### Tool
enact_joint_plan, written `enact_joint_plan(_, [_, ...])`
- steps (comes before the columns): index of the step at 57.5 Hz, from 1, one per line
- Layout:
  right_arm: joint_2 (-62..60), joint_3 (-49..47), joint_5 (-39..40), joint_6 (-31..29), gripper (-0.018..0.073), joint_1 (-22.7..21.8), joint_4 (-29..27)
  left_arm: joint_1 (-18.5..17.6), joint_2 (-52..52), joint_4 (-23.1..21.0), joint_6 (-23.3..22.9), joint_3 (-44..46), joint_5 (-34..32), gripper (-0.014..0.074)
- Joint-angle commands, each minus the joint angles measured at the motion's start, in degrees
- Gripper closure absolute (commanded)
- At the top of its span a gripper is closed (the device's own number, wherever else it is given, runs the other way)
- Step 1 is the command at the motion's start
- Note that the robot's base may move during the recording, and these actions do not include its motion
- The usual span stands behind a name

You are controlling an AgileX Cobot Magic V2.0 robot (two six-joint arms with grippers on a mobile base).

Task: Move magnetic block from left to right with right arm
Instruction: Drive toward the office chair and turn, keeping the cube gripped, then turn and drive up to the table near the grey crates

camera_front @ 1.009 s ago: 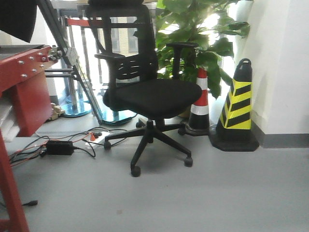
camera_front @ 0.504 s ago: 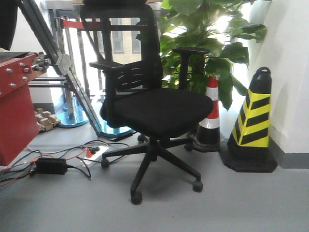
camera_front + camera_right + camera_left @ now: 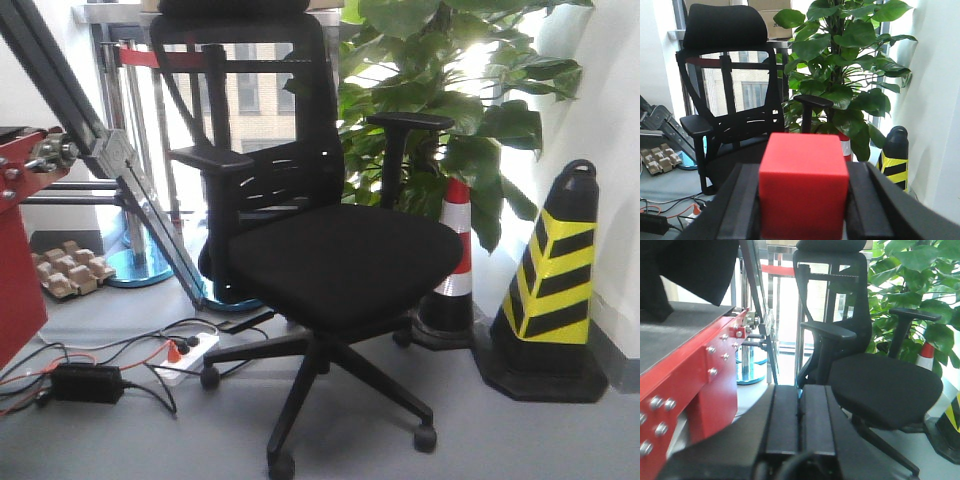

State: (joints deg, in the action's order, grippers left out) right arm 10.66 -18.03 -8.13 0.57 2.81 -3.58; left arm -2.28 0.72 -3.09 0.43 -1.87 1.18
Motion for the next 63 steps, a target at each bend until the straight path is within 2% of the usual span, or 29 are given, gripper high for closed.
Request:
enact_joint_plan(1, [0.65, -1.78, 4.97, -0.57, 0.023, -0.18, -0.12, -0.02, 0.4, -0.15, -0.43, -0.46, -4.75, 0.0722])
enact_joint_plan(63, [0.65, -1.78, 4.97, -0.57, 0.023, -0.18, -0.12, -0.02, 0.4, -0.15, -0.43, -0.46, -4.75, 0.0722])
